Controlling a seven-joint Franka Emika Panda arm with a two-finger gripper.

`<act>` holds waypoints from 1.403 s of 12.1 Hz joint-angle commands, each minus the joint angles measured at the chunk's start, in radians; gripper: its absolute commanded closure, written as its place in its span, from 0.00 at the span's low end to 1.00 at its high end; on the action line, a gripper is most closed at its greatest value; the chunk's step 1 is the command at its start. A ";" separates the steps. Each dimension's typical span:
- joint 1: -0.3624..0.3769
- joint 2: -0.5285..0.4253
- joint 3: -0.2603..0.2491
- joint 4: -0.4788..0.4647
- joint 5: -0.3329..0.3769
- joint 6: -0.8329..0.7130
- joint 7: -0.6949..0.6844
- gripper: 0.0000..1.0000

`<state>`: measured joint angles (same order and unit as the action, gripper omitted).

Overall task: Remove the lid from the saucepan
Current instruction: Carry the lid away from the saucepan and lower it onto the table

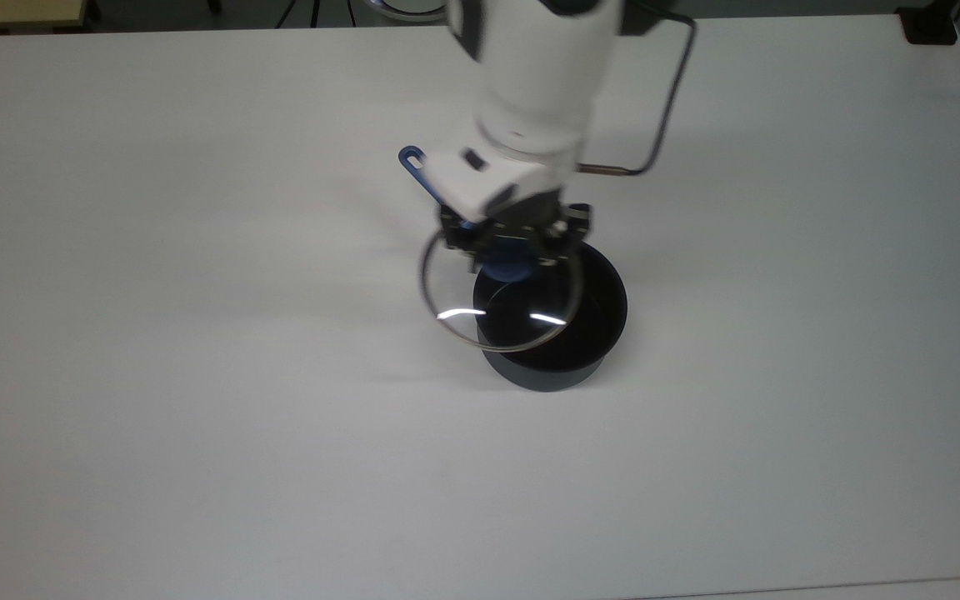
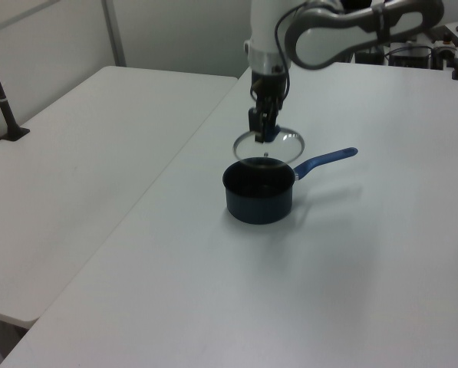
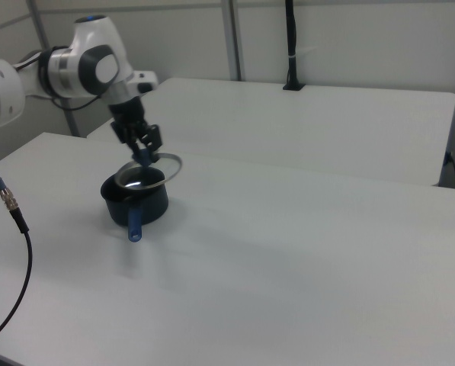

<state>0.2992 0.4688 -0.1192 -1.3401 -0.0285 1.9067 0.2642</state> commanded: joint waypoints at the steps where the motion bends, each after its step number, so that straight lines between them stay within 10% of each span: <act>1: -0.121 -0.041 -0.028 -0.049 0.007 -0.015 -0.149 0.54; 6: -0.316 -0.091 -0.023 -0.261 0.042 0.160 -0.252 0.65; 13: -0.391 -0.039 -0.017 -0.407 0.048 0.367 -0.278 0.64; 17: -0.394 -0.029 -0.017 -0.398 0.081 0.353 -0.260 0.00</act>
<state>-0.0898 0.4439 -0.1445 -1.7164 0.0317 2.2496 0.0078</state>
